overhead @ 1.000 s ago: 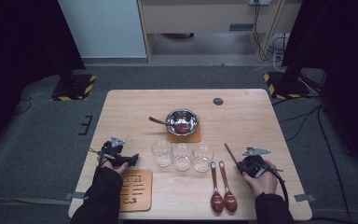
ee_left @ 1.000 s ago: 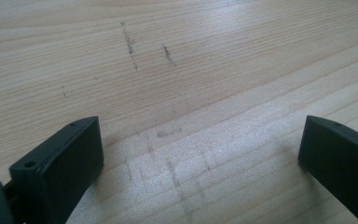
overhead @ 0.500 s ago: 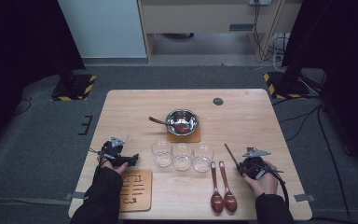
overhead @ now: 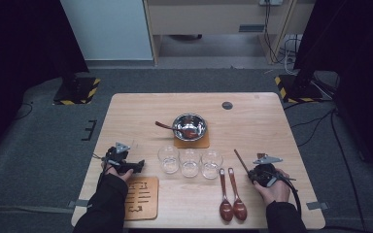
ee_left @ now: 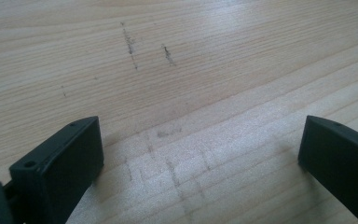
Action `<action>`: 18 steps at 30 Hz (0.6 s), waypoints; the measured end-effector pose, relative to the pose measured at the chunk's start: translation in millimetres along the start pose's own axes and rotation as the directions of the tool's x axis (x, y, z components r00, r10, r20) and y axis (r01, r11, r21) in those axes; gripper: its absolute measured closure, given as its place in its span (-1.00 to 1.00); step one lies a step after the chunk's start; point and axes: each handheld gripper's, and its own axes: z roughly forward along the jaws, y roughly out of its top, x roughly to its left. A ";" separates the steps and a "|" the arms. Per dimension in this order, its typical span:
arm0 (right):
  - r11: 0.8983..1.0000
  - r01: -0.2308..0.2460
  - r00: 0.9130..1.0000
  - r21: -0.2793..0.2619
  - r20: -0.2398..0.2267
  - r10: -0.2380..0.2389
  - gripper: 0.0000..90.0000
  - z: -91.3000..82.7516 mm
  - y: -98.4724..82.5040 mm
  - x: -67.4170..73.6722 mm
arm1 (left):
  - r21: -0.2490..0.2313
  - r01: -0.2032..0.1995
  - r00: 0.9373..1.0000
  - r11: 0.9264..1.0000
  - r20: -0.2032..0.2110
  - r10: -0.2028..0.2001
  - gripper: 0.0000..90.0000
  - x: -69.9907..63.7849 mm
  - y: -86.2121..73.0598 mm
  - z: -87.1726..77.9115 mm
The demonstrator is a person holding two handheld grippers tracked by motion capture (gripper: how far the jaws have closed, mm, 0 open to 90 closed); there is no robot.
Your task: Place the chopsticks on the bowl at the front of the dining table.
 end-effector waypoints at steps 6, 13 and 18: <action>1.000 0.003 1.000 -0.007 -0.007 -0.003 0.89 -2.7 2.6 -0.1 | 0.000 0.000 1.000 1.000 0.000 0.000 -1.00 0.0 0.0 0.0; 1.000 -0.015 1.000 -0.022 -0.022 0.014 0.89 -8.6 5.5 -1.7 | 0.000 0.000 1.000 1.000 0.000 0.000 -1.00 0.0 0.0 0.0; 0.999 -0.023 0.999 -0.039 -0.026 0.022 0.89 -12.8 7.3 -3.6 | 0.000 0.000 1.000 1.000 0.000 0.000 -1.00 0.0 0.0 0.0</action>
